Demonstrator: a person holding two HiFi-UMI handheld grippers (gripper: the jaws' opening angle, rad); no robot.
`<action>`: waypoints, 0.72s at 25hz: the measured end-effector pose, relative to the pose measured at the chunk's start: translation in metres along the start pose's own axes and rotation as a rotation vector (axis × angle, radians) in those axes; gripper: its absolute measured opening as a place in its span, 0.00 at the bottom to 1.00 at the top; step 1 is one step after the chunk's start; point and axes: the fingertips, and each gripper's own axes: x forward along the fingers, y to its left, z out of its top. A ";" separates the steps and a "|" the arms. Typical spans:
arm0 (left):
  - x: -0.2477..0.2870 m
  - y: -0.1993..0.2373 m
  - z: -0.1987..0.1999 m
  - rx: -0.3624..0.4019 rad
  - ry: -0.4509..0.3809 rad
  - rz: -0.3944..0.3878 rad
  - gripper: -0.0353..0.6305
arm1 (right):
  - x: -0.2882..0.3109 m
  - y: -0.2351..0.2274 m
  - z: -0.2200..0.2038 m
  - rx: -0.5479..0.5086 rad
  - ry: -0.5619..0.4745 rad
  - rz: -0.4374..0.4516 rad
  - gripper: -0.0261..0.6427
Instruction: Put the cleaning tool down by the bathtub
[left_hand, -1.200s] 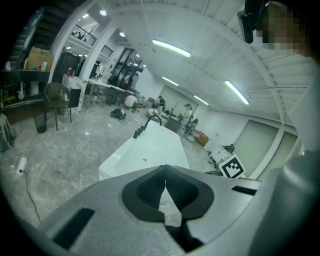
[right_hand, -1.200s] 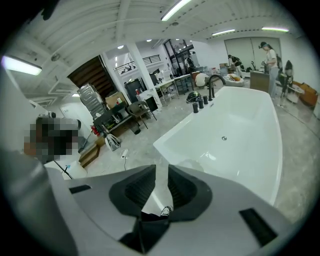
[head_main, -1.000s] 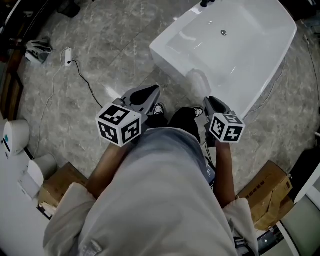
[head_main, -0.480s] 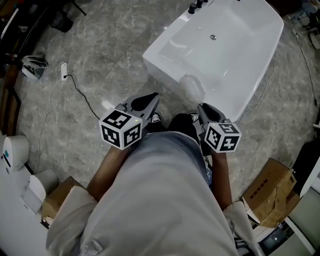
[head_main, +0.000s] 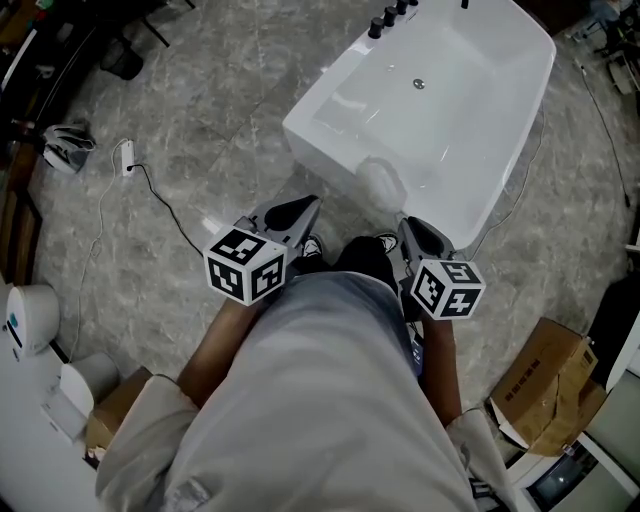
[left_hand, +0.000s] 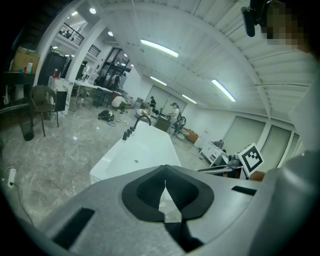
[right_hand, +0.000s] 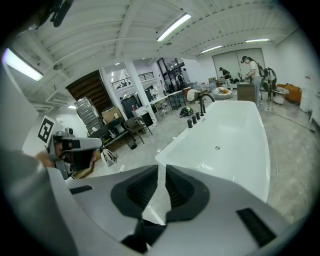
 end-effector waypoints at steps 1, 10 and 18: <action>-0.001 0.000 -0.001 0.001 0.000 0.000 0.06 | -0.002 0.001 0.000 -0.001 -0.003 0.002 0.11; -0.010 -0.004 -0.009 -0.034 -0.008 -0.004 0.06 | -0.019 0.019 0.006 -0.030 -0.021 0.043 0.08; -0.021 0.001 -0.010 -0.024 -0.021 0.043 0.06 | -0.025 0.031 0.005 -0.060 -0.002 0.082 0.06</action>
